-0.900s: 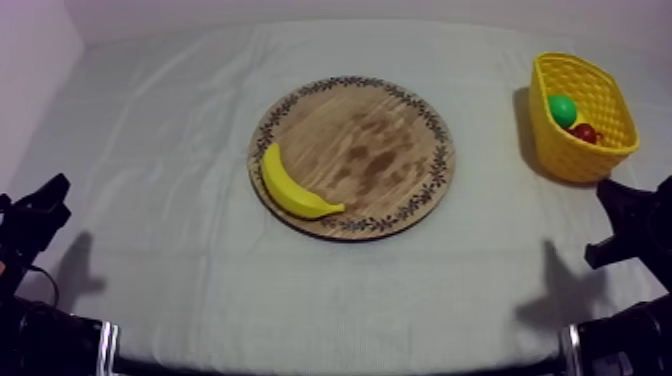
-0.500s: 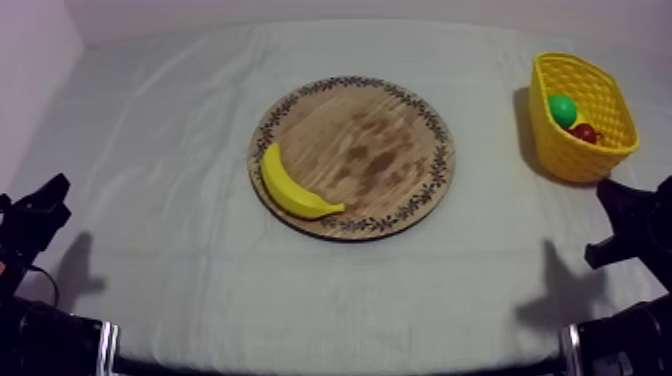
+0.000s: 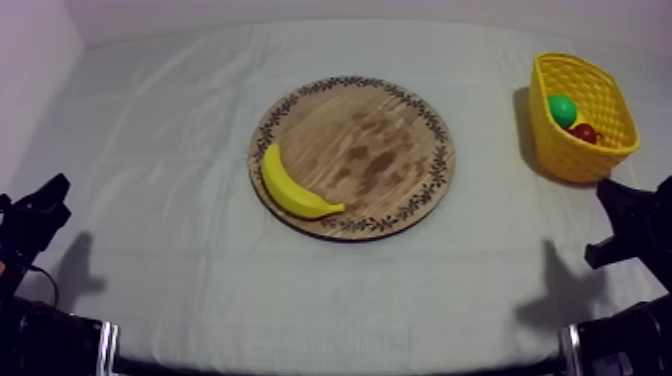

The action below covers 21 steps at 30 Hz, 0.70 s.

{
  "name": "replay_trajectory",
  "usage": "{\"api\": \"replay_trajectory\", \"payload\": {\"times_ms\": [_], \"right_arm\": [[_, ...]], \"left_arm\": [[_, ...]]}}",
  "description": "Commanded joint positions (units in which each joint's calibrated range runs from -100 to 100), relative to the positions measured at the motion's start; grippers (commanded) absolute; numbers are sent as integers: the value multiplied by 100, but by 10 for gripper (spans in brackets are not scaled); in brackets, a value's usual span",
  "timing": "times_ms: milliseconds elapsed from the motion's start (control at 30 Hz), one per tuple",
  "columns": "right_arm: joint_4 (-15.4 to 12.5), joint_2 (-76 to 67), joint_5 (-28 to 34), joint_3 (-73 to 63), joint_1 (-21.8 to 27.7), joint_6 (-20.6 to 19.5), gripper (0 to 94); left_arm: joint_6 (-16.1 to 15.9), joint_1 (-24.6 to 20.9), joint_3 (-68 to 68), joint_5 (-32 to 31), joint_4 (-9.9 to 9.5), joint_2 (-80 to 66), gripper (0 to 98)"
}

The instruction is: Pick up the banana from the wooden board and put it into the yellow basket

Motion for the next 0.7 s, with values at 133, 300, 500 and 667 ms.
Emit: {"api": "replay_trajectory", "payload": {"times_ms": [133,300,500,667], "right_arm": [[1,2,11,3,-40,-41,5],[1,2,13,3,-140,18,6],[1,2,13,3,-219,274,6],[-98,68,-48,9,-360,496,3]], "left_arm": [[2,2,0,0,2,0,1],[2,2,0,0,2,0,1],[-1,2,0,0,2,0,1],[-1,2,0,0,2,0,1]]}}
